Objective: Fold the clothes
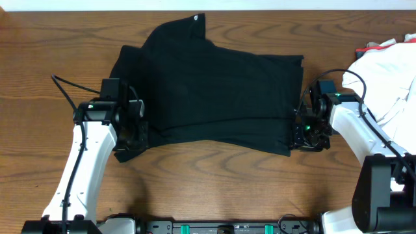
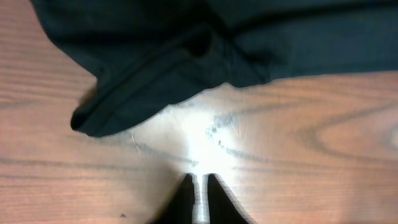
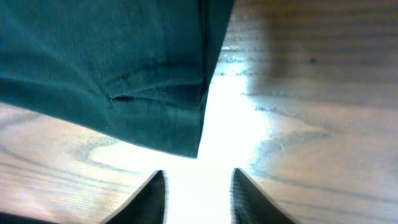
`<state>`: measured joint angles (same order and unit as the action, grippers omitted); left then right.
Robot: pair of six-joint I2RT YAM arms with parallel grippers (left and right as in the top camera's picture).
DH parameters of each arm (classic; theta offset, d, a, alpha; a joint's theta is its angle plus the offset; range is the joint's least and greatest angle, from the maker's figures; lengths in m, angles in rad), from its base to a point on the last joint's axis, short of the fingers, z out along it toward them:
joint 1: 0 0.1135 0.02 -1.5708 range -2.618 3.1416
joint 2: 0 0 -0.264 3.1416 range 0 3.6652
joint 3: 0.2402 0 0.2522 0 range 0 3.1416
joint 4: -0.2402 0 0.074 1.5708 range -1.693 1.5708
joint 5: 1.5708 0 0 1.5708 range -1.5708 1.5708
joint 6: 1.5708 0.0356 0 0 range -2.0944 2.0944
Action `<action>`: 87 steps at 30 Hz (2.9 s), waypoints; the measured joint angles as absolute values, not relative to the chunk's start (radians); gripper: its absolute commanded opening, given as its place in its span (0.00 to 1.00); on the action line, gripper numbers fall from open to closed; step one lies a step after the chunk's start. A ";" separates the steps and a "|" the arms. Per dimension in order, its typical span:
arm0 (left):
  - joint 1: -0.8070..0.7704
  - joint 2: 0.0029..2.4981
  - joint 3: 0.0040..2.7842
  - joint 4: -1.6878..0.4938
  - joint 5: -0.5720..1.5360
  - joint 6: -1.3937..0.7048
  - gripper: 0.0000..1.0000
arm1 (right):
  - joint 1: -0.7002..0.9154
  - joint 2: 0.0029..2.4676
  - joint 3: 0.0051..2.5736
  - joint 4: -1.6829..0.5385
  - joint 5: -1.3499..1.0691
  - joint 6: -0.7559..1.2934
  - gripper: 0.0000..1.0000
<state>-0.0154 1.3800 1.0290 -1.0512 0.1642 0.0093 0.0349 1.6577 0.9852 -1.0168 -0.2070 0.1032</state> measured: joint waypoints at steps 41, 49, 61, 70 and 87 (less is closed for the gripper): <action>-0.017 1.671 0.914 -0.650 0.235 0.003 0.06 | 0.035 1.658 0.985 -0.818 -0.292 0.139 0.58; -0.017 1.576 0.938 -0.854 0.232 -0.003 0.06 | 0.035 1.658 0.985 -0.825 -0.294 0.143 0.37; -0.017 1.351 0.962 -1.017 0.229 -0.008 0.06 | 0.075 1.658 0.921 -0.785 -0.325 0.147 0.49; -0.017 1.351 0.962 -1.017 0.229 -0.008 0.06 | 0.160 1.658 0.823 -0.635 -0.390 0.160 0.42; -0.017 1.351 0.962 -1.037 0.196 -0.008 0.06 | 0.160 1.637 0.818 -0.643 -0.391 0.179 0.01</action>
